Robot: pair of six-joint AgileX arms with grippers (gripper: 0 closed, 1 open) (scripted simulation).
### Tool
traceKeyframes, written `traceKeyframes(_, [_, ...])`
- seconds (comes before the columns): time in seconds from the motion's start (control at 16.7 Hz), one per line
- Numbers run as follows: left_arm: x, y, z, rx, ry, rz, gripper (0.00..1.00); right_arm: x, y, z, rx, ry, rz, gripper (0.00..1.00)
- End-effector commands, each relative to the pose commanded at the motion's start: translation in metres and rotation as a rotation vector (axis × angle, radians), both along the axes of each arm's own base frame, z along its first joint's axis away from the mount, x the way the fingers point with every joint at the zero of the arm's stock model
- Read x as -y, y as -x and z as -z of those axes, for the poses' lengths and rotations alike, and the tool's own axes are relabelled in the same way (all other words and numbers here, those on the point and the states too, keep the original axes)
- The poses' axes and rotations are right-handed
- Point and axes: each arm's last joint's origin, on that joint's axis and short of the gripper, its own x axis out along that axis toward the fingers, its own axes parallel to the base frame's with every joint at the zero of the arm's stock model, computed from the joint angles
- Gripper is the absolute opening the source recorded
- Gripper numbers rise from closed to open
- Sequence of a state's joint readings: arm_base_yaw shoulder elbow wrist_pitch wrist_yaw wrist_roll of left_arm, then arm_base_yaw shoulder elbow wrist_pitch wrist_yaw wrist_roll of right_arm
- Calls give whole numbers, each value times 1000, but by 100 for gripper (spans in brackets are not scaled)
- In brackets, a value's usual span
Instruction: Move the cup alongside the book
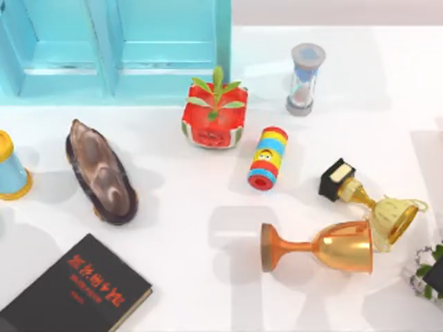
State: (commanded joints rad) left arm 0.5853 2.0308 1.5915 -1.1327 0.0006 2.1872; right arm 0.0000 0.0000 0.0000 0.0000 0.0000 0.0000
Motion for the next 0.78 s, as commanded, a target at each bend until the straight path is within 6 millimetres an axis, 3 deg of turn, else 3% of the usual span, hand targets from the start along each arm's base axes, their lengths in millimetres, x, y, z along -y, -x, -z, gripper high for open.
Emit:
traceKeyframes(0.42, [4, -1, 2, -9, -6, -18, 0, 0, 0, 0, 0, 0, 0, 100])
traceKeyframes(0.6, [22, -6, 1, -26, -36, -91, 0, 0, 0, 0, 0, 0, 0, 100])
traceKeyframes(0.78, [55, -11, 1, -40, -79, -222, 0, 0, 0, 0, 0, 0, 0, 100])
